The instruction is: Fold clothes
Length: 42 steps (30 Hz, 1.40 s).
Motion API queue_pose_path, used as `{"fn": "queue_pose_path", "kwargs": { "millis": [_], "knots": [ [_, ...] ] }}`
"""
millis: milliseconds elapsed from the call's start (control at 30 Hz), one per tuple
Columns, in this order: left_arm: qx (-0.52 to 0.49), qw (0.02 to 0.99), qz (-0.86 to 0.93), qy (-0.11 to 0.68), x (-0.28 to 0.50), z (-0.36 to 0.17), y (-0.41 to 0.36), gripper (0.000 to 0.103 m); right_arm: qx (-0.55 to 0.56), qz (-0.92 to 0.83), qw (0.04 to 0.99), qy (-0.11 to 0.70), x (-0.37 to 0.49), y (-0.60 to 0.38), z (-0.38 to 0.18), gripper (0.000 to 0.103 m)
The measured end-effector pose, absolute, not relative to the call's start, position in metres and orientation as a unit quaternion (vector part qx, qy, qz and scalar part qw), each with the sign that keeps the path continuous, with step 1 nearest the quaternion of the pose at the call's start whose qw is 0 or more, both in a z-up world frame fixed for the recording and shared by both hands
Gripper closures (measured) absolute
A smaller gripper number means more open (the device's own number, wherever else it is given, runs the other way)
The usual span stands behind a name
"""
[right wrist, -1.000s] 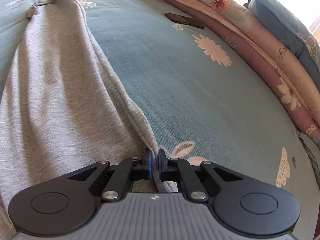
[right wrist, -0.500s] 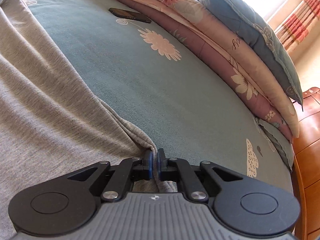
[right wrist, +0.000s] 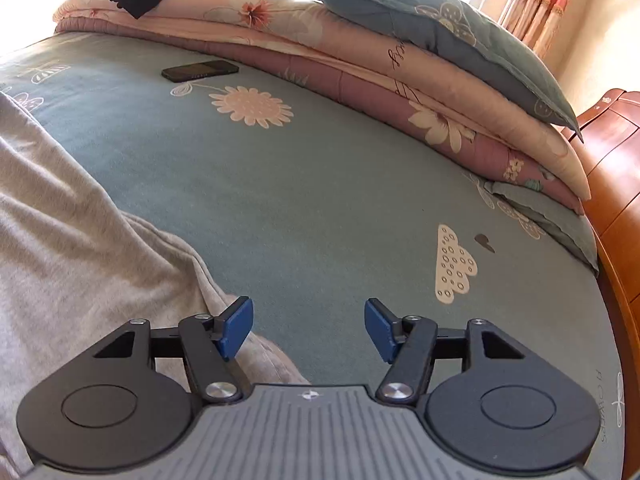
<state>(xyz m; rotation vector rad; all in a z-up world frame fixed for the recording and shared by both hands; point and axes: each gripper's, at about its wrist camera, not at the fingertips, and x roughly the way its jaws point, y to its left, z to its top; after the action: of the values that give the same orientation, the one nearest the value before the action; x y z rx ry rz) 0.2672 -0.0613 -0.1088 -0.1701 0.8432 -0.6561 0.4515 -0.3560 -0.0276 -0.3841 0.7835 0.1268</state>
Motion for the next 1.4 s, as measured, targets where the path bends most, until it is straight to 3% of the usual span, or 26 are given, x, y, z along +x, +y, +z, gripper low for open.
{"fn": "queue_pose_path", "kwargs": {
  "millis": [433, 467, 500, 533, 567, 800, 967, 1033, 1200, 1267, 1333, 1400],
  "knots": [
    [-0.061, 0.864, -0.313, 0.39, 0.265, -0.112, -0.067, 0.001, -0.126, 0.09, 0.883, 0.442, 0.426, -0.424, -0.072, 0.034],
    [-0.058, 0.864, -0.312, 0.39, 0.264, -0.112, -0.067, 0.001, -0.123, 0.095, 0.88, 0.448, 0.427, -0.422, -0.077, 0.038],
    [-0.056, 0.865, -0.312, 0.389, 0.264, -0.112, -0.068, 0.001, -0.121, 0.103, 0.879, 0.45, 0.426, -0.418, -0.08, 0.056],
    [-0.056, 0.865, -0.312, 0.389, 0.263, -0.112, -0.068, 0.001, -0.125, 0.104, 0.879, 0.448, 0.425, -0.414, -0.082, 0.08],
    [-0.056, 0.865, -0.312, 0.389, 0.263, -0.111, -0.068, 0.001, -0.138, 0.093, 0.882, 0.441, 0.423, -0.41, -0.082, 0.087],
    [-0.065, 0.863, -0.312, 0.391, 0.264, -0.111, -0.066, 0.001, -0.174, 0.004, 0.893, 0.415, 0.433, -0.397, -0.079, 0.094],
    [-0.054, 0.866, -0.31, 0.388, 0.261, -0.112, -0.068, 0.001, -0.177, -0.03, 0.887, 0.426, 0.447, -0.392, -0.092, 0.087],
    [-0.052, 0.866, -0.31, 0.389, 0.26, -0.111, -0.068, 0.001, -0.161, -0.04, 0.891, 0.422, 0.443, -0.395, -0.082, 0.072],
    [-0.048, 0.867, -0.307, 0.389, 0.259, -0.109, -0.07, 0.001, -0.142, -0.022, 0.903, 0.404, 0.406, -0.4, -0.039, 0.066],
    [-0.047, 0.868, -0.306, 0.39, 0.26, -0.109, -0.071, 0.001, -0.144, -0.018, 0.904, 0.402, 0.385, -0.402, -0.026, 0.055],
    [-0.047, 0.868, -0.305, 0.389, 0.26, -0.109, -0.071, 0.001, -0.13, -0.022, 0.906, 0.403, 0.369, -0.411, -0.023, 0.035],
    [-0.046, 0.868, -0.304, 0.389, 0.26, -0.109, -0.071, 0.001, -0.108, -0.03, 0.907, 0.405, 0.358, -0.425, -0.027, 0.035]
  ]
}}
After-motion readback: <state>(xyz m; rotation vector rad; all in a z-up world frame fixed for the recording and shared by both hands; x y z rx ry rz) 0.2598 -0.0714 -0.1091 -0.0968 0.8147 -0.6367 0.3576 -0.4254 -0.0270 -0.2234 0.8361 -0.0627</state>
